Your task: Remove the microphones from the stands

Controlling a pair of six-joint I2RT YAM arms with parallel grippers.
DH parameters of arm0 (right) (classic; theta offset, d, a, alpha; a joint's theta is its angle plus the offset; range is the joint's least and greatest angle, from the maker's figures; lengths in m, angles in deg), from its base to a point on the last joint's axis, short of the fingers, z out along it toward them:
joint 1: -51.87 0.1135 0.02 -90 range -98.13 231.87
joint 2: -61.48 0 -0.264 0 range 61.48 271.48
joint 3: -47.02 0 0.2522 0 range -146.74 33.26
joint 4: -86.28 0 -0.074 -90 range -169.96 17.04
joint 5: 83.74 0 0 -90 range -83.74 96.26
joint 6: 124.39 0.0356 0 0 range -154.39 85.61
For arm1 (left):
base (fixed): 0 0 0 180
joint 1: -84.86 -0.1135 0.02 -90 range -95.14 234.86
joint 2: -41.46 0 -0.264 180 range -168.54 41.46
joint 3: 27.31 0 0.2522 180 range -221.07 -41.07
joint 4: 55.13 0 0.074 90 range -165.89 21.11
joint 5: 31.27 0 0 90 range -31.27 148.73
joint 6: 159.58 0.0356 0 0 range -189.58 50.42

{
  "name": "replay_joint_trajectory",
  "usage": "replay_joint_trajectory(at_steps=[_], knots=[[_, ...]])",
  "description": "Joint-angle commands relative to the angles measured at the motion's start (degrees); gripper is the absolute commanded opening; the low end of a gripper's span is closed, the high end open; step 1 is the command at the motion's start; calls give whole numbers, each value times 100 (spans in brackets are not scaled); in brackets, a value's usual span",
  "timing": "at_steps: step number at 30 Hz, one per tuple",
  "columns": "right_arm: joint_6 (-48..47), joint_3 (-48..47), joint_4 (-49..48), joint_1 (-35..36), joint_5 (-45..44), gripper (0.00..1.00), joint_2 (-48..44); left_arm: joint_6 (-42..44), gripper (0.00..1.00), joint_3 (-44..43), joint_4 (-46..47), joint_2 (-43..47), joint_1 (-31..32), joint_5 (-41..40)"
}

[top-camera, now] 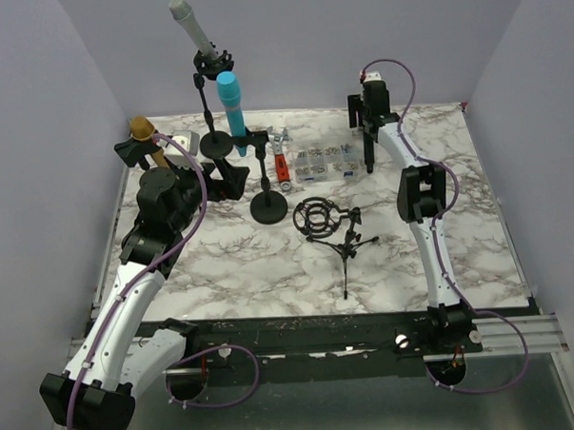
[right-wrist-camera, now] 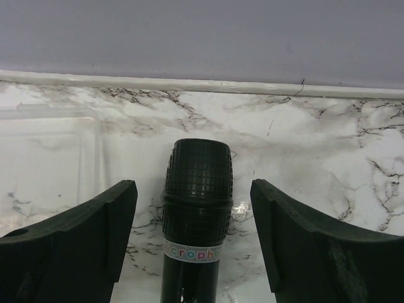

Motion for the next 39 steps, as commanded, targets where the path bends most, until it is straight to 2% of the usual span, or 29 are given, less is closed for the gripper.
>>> replay_joint_trajectory(at_steps=[1,4,8,16,22,27,30,35,39], knots=[[36,-172,248,-52,79,81,-466,-102,91,-154,114,76,-38,225],[238,37,555,-57,10,82,-1032,-148,91,-131,136,156,-38,260],[1010,995,881,-60,79,82,-2087,-279,91,-126,179,291,-38,444],[2426,4820,510,-58,1060,82,-4875,-556,91,-112,286,419,68,854],[3113,7043,281,-60,1889,82,-6728,-708,91,-158,351,406,350,1305],[3296,8660,275,-58,2696,82,-8124,-675,91,-310,240,215,579,1716],[3335,9223,430,-57,3373,82,-8775,-678,91,-328,268,58,660,1919],[3430,9989,697,-58,3715,81,-9743,-798,91,-413,271,-318,700,2345],[3652,10800,123,-66,4730,78,-10422,-1062,90,-476,444,-696,726,2951]])
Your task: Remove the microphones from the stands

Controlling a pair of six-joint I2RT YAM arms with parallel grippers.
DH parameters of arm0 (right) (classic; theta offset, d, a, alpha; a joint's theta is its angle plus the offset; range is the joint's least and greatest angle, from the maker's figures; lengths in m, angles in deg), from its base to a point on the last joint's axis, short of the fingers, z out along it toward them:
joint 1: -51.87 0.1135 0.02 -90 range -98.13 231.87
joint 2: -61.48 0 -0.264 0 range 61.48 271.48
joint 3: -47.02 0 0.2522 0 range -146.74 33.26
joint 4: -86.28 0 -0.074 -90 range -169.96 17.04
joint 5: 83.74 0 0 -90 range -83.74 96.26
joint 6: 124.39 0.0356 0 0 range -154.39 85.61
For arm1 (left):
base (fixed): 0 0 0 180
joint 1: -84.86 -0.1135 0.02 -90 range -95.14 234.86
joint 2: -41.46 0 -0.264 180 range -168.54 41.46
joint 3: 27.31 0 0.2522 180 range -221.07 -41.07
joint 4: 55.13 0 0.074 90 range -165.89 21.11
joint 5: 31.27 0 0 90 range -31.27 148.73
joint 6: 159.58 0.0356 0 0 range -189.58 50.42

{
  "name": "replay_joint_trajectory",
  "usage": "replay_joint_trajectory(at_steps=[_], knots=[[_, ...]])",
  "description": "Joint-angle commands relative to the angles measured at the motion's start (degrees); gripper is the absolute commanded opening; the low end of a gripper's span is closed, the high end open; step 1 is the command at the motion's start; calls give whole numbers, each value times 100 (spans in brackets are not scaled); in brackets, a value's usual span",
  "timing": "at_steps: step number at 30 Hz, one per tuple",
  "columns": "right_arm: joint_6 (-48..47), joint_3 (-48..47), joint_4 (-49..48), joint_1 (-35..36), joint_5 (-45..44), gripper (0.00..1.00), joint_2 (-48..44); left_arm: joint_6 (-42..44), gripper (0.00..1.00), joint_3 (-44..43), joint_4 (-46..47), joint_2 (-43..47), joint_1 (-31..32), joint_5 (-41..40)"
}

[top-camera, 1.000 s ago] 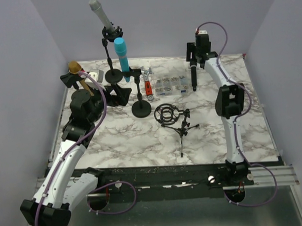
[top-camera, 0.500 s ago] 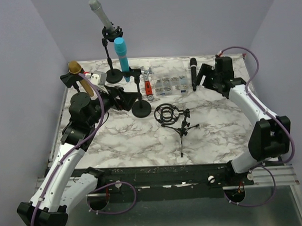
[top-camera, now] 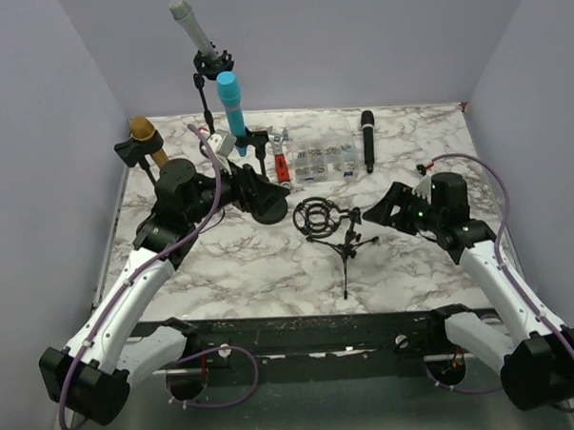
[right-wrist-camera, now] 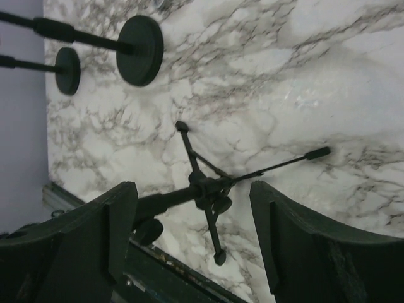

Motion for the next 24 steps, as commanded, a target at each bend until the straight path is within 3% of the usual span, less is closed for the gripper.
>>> replay_joint_trajectory(at_steps=[1,4,9,12,16,24], knots=[[420,905,-764,-29,1599,78,-615,-376,90,-234,299,-387,51,1027],[952,1657,-1974,-29,2709,77,-891,-588,90,-230,520,-610,76,1373],[2128,2538,-4426,-36,3583,77,-822,-638,90,-252,578,-820,152,1579],[2200,2682,-4900,-35,3781,76,-554,-599,90,-287,527,-898,177,1609],[2130,2794,-5295,-59,3821,63,-396,-606,90,-316,531,-1005,210,1716],[2705,3334,-6642,-512,4051,60,241,-607,90,-349,531,-1087,244,1809]])
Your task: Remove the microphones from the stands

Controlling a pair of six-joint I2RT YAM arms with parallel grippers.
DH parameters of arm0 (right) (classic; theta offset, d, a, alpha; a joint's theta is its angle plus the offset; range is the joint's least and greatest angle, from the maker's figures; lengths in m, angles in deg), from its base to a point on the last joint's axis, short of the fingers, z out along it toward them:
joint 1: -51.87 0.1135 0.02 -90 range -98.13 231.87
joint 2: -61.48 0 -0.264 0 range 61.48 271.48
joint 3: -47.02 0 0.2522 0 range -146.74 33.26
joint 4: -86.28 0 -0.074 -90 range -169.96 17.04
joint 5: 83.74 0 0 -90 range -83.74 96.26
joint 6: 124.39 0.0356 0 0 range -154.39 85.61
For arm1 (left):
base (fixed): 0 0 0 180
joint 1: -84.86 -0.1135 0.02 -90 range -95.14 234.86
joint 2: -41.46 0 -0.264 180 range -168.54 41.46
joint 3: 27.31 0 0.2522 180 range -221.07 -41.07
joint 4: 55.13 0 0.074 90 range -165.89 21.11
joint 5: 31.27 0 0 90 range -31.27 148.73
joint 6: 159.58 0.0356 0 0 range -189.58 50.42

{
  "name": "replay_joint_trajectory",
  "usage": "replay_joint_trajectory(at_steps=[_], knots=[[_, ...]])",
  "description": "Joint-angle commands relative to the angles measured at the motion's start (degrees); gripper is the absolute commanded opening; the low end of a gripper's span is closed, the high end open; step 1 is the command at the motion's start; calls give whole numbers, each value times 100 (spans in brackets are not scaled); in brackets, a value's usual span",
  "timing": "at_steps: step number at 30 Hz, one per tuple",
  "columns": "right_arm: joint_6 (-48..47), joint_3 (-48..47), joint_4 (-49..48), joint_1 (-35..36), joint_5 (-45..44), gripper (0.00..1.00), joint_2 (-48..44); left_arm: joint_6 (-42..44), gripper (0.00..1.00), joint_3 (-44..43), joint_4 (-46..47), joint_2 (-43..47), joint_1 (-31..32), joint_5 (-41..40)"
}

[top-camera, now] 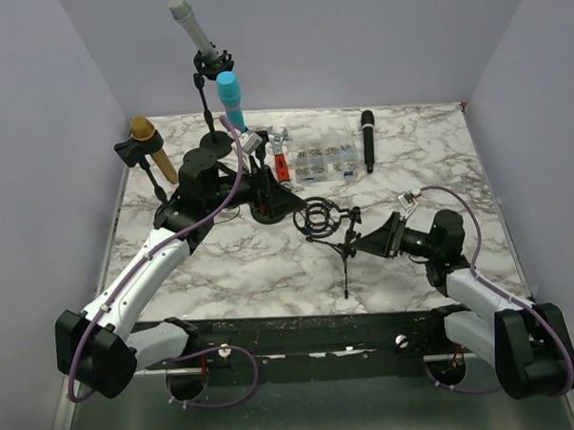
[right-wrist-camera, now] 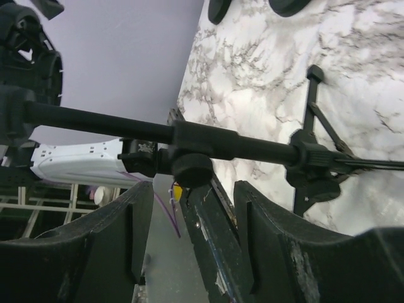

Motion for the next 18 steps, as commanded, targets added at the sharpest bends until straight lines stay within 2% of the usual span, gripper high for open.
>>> replay_joint_trajectory(at_steps=[1,3,18], knots=[[678,412,-1587,-347,499,59,339,-41,90,-192,144,-45,41,262],[942,477,-2080,-419,647,59,459,-58,90,-192,154,-54,50,272],[885,174,-2379,-461,662,48,1125,42,90,-209,68,-1,111,212]])
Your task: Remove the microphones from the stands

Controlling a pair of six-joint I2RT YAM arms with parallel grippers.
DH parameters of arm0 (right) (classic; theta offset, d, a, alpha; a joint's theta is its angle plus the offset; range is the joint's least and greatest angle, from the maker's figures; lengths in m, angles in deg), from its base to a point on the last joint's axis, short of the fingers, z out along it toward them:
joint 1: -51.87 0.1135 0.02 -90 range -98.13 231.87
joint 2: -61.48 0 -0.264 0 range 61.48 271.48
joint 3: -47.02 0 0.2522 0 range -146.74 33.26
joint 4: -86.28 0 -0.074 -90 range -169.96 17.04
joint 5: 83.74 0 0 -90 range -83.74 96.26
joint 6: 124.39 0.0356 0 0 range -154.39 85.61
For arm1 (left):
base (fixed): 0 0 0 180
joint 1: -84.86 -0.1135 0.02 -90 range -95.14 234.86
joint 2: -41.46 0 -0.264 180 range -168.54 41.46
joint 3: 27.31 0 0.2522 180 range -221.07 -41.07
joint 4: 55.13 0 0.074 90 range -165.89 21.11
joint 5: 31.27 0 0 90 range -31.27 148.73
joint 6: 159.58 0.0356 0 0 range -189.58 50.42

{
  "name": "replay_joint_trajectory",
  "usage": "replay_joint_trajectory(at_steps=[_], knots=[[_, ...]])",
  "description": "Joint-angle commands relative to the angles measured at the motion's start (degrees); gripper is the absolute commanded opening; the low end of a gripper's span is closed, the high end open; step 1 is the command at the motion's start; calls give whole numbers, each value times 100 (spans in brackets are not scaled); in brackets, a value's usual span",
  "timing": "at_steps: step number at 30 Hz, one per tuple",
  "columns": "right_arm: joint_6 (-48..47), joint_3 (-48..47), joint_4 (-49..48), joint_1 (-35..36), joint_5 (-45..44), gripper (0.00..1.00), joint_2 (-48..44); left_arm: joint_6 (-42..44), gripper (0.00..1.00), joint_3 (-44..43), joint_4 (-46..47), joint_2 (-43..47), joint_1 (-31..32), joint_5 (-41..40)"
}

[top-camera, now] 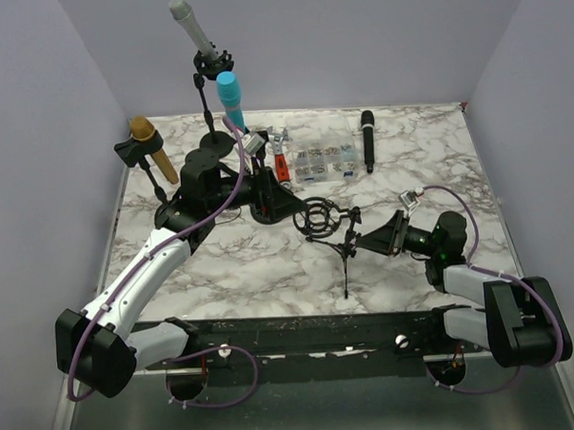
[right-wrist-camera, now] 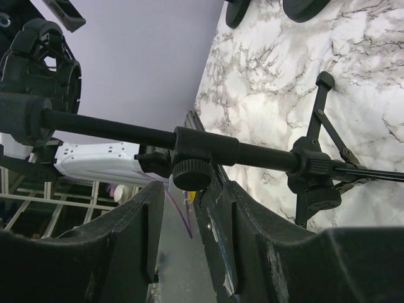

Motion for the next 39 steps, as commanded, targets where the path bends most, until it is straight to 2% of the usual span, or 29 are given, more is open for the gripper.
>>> replay_joint_trajectory(at_steps=[1,12,13,18,20,24,26,32,36,39], knots=[[56,-167,-438,-33,88,47,143,74,90,-207,54,32,44,108],[-72,-292,-504,-41,-56,38,491,128,90,-242,1,52,74,97],[-74,-290,-547,-41,-57,34,540,128,90,-250,1,49,78,95],[-258,-361,-485,-33,-101,1,655,151,90,-260,-117,88,79,-1],[-473,-389,-276,-13,-186,1,676,195,89,-260,-183,145,78,-97],[-1521,-660,1160,293,-769,1,529,250,89,-260,-259,198,77,-218],[-1816,-798,1505,606,-1105,1,474,272,89,-260,-296,220,73,-281],[-2132,-908,1560,1226,-1992,1,485,489,88,-269,-589,451,11,-849],[-3018,-1186,2392,1808,-3111,1,415,592,89,-266,-709,587,-24,-1124],[-3287,-1283,2728,2084,-3686,1,386,610,89,-342,-836,543,-22,-1160]])
